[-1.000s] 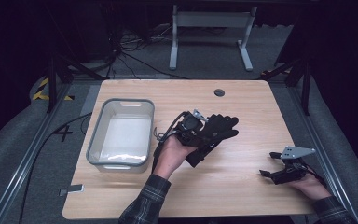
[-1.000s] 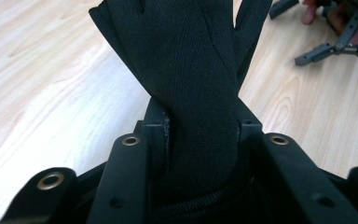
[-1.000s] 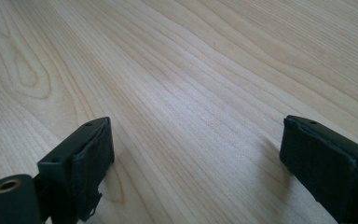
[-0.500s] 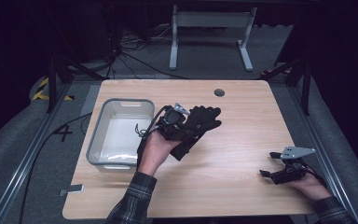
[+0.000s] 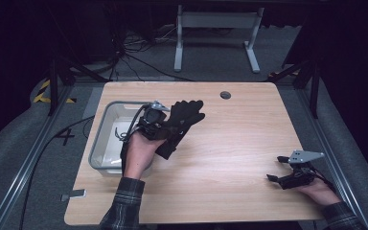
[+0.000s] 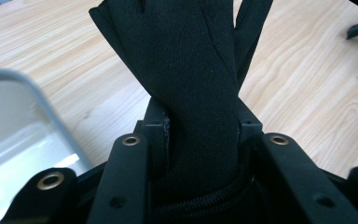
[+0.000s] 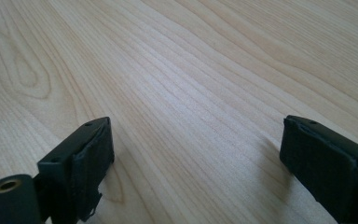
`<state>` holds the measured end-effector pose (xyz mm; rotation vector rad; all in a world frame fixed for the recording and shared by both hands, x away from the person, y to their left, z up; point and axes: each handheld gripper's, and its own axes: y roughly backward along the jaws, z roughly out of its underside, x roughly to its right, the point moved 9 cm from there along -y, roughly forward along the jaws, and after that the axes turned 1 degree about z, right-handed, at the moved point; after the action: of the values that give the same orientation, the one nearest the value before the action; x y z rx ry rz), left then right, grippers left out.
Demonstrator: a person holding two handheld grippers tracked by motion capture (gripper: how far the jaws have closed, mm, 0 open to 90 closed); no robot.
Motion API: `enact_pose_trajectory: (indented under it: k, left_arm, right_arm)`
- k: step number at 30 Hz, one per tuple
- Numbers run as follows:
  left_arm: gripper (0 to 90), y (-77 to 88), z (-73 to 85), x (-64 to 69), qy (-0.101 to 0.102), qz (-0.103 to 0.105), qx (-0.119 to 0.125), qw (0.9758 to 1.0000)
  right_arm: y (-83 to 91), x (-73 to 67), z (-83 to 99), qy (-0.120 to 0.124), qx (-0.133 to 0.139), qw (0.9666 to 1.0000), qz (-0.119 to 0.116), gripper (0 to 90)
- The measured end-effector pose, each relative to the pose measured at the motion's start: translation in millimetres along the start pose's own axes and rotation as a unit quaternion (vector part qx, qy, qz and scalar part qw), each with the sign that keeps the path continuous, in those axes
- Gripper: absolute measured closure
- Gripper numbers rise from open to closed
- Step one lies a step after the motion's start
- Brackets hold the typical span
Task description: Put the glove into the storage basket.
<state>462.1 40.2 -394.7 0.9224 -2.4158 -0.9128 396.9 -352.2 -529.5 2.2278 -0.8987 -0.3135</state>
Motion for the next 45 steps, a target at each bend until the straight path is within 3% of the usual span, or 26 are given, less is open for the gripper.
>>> enact_pose_trajectory:
  k: [11,20,26,34,45]
  left_arm:
    - [67.1,29.1,23.4,-40.0,0.040,-0.047,0.005,0.9981]
    - [67.1,40.9,47.5,-72.3,0.079,-0.084,0.004,0.9934]
    - [67.1,40.5,59.2,-84.2,0.093,-0.095,-0.004,0.9911]
    - [66.9,31.7,77.1,-103.0,0.118,-0.111,-0.028,0.9863]
    - [64.6,18.1,87.4,-114.5,0.140,-0.106,-0.044,0.9836]
  right_arm:
    - [0.2,-0.1,0.3,0.001,0.000,1.0000,0.000,10.2]
    - [0.2,-0.1,0.2,0.001,0.000,1.0000,0.000,10.2]
    - [0.2,-0.1,0.3,0.001,0.000,1.0000,0.000,10.2]
    - [0.2,-0.1,0.3,0.001,0.000,1.0000,0.000,10.2]
    - [0.2,-0.1,0.3,0.001,-0.001,1.0000,0.000,10.2]
